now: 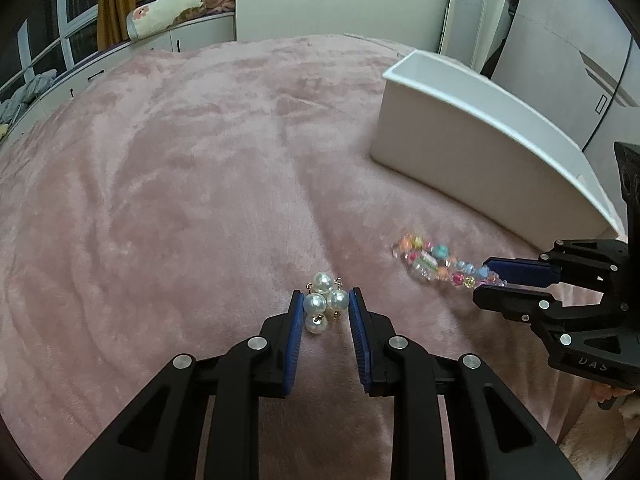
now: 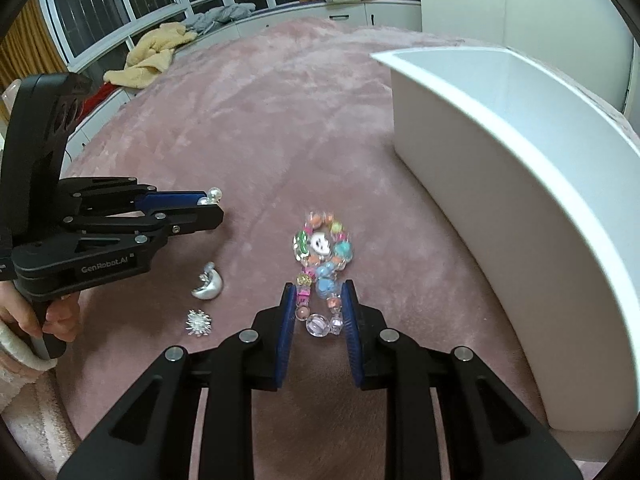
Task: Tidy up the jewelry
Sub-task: 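Lift the pearl earring with the left tool while the right tool lifts the colorful bracelet, then carry the pearl earring and colorful bracelet with both tools over the white box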
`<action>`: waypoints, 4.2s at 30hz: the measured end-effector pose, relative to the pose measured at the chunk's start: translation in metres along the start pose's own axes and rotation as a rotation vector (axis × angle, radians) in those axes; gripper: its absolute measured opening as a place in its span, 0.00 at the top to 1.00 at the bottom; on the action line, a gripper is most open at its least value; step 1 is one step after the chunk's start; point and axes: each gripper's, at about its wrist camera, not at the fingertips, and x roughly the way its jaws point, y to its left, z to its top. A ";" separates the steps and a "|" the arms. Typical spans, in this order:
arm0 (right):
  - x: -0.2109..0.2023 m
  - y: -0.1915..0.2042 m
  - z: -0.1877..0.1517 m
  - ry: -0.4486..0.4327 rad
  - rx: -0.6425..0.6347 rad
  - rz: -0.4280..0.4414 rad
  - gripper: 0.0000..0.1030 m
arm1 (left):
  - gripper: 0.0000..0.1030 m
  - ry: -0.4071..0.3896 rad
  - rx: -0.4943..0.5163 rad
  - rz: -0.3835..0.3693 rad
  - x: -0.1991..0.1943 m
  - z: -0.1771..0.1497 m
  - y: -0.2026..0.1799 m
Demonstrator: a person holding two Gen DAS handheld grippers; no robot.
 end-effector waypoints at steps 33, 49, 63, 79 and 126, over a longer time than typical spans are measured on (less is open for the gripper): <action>-0.009 0.002 -0.015 0.065 -0.036 -0.080 0.59 | 0.73 -0.062 0.006 0.029 -0.039 0.006 -0.012; 0.029 -0.001 -0.030 0.181 -0.082 -0.121 0.67 | 0.57 0.032 0.008 0.037 0.011 -0.016 -0.004; 0.010 -0.002 -0.026 0.138 -0.048 -0.040 0.89 | 0.85 0.073 0.039 -0.007 0.019 -0.015 -0.008; -0.061 0.005 0.005 -0.045 -0.041 -0.029 0.89 | 0.85 -0.053 0.025 -0.026 -0.039 0.025 -0.021; -0.131 -0.155 0.028 -0.184 0.159 -0.242 0.89 | 0.84 -0.050 0.184 -0.080 0.036 0.175 -0.170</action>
